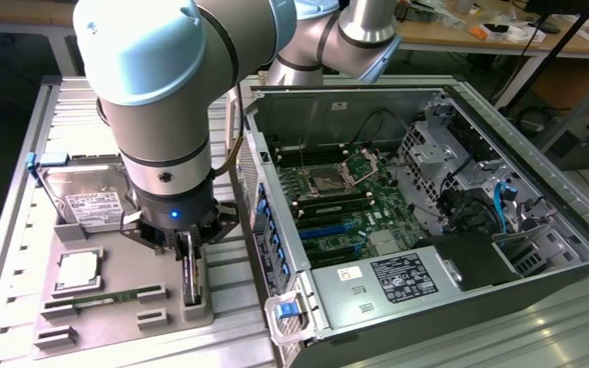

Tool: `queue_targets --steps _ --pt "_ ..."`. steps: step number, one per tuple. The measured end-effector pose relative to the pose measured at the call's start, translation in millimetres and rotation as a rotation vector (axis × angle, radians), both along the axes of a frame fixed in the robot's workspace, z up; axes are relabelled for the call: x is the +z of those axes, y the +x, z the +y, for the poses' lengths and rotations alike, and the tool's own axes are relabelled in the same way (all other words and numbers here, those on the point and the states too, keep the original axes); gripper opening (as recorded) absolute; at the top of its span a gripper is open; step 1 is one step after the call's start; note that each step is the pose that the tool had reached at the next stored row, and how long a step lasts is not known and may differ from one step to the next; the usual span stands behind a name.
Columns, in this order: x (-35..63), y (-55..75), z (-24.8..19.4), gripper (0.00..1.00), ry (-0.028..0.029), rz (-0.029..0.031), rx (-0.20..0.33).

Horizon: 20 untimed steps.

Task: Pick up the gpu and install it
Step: 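Pick up the gpu and move the gpu toward the slot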

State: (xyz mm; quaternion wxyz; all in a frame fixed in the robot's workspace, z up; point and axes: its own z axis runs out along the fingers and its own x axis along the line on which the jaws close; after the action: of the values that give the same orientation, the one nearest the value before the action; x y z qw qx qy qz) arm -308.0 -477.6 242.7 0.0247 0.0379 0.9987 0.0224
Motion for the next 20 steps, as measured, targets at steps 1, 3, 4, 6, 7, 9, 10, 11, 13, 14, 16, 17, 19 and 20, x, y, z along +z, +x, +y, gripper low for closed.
queue_targets --steps 1,3,4,6,7,9,10,11,13,14,16,17,19,20 --pt "0.0 0.0 0.0 0.27 0.0 0.0 0.0" --pt "0.0 0.0 0.0 0.27 0.0 0.0 0.0" --pt "0.0 0.0 0.0 0.27 0.0 0.0 0.0" --pt "0.0 0.0 0.0 0.27 0.0 0.0 0.0" --pt "0.0 0.0 0.0 0.27 0.0 0.0 0.0" --pt "0.0 0.0 0.0 0.27 0.0 0.0 0.0" --pt "0.0 0.0 0.0 0.27 0.0 0.0 0.0" --pt "0.0 0.0 0.0 0.27 0.0 0.0 0.0" --pt "0.0 0.0 0.0 0.27 0.0 0.0 0.0" --pt "0.0 0.0 0.0 0.27 0.0 0.0 0.0" --pt "0.0 0.0 0.0 0.27 0.0 0.0 0.0" --pt "0.0 0.0 0.0 0.27 0.0 0.0 0.0" --pt "0.0 0.0 0.0 0.27 0.0 0.0 0.0" --pt "0.0 0.0 0.0 0.27 0.0 0.0 0.0"
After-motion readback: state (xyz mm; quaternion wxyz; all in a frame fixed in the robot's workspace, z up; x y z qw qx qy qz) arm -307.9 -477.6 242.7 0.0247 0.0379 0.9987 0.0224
